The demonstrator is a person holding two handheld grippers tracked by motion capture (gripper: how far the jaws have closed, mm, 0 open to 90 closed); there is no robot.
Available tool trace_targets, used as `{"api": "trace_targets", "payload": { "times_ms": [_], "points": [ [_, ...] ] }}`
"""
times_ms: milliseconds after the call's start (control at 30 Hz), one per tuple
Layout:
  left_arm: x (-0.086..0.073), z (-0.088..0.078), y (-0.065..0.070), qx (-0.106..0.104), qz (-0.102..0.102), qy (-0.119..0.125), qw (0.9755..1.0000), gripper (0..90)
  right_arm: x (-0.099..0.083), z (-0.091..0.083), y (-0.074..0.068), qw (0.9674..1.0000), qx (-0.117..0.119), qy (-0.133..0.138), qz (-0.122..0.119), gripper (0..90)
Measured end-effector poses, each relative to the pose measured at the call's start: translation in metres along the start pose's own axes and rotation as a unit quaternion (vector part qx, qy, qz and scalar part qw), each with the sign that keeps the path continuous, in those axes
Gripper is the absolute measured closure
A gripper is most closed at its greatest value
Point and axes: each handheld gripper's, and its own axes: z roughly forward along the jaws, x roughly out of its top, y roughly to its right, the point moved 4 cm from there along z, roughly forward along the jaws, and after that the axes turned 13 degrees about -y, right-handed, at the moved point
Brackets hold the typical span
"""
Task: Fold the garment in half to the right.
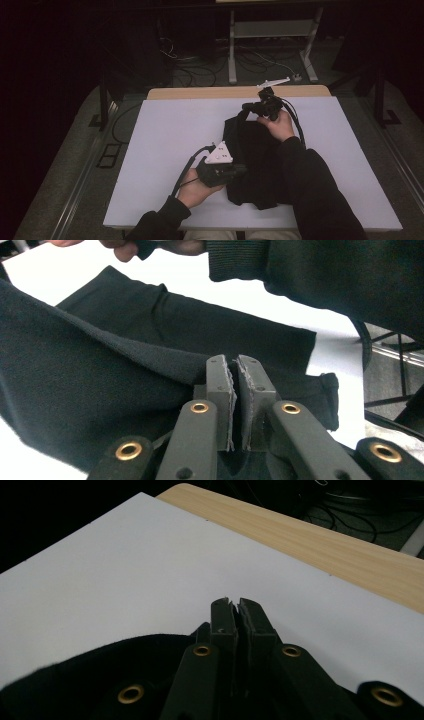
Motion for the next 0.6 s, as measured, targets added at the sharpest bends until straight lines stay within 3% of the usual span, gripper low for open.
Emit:
{"api": "trace_targets", "payload": {
  "times_ms": [333,600],
  "points": [
    [0.013,0.016,0.01,-0.018,0.006,0.003,0.9998,83.2,-0.005,-0.008,0.009,0.9999,-0.006,0.007,0.007,84.3],
    [0.02,0.031,0.019,-0.034,0.017,-0.014,0.9992,83.2,-0.014,-0.015,0.021,0.9998,-0.014,0.009,0.014,84.3]
  ]
}}
